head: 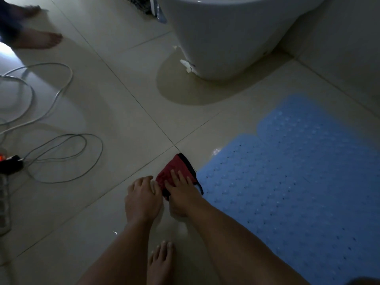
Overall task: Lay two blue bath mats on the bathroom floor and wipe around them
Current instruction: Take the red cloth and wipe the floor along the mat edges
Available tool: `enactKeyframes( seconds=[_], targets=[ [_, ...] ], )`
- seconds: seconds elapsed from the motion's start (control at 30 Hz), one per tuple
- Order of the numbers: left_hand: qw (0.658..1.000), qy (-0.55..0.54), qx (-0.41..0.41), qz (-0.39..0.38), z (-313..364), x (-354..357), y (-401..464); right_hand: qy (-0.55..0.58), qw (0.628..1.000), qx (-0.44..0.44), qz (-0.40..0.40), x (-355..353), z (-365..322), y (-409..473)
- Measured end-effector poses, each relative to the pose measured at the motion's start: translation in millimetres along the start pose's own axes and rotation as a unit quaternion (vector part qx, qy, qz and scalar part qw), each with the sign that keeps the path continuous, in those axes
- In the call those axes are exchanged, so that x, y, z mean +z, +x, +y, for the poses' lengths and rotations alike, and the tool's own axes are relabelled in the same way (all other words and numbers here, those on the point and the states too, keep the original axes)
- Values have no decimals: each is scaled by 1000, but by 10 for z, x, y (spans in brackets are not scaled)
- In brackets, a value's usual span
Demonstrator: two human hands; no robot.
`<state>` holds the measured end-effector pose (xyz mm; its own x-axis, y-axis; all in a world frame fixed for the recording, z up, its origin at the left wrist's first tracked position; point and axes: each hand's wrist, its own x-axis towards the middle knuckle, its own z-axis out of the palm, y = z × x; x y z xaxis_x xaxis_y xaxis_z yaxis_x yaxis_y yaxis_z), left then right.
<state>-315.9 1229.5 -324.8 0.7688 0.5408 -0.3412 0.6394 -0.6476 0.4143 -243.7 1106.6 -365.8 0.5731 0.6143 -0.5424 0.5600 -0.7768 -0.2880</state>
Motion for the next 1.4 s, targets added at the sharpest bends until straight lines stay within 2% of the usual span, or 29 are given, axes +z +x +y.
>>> enactKeyframes(
  seconds=[0.17, 0.37, 0.47, 0.63, 0.87, 1.0, 1.17, 1.23, 1.33, 1.4],
  targets=[
    [1000, 5, -2, -3, 74, 12, 45, -11, 1000, -16, 3, -106, 153, 23],
    [999, 0, 32, -22, 312, 222, 103, 18, 995, 98, 4, -619, 543, 332],
    [993, 3, 103, -66, 535, 414, 144, 50, 985, 162, 13, -841, 890, 430],
    [955, 36, 247, -161, 1110, 781, 105, 99, 968, 228, 17, -1096, 1656, 528],
    [933, 139, 243, -226, 1241, 969, 18, 92, 955, 280, 18, -1484, 2575, 716],
    [935, 150, 251, -201, 1294, 1009, 32, 67, 945, 318, 38, -1603, 2962, 701],
    [939, 147, 242, -196, 1256, 1104, -30, 50, 948, 289, 122, -1372, 2710, 742],
    [942, 137, 240, -190, 1267, 1117, -45, 41, 960, 250, 124, -1271, 2465, 796],
    [935, 131, 236, -230, 1219, 1098, -2, 20, 973, 199, 115, -1092, 2098, 759],
    [939, 52, 212, -264, 1175, 1015, 61, 10, 977, 187, 98, -947, 1916, 678]
  ],
)
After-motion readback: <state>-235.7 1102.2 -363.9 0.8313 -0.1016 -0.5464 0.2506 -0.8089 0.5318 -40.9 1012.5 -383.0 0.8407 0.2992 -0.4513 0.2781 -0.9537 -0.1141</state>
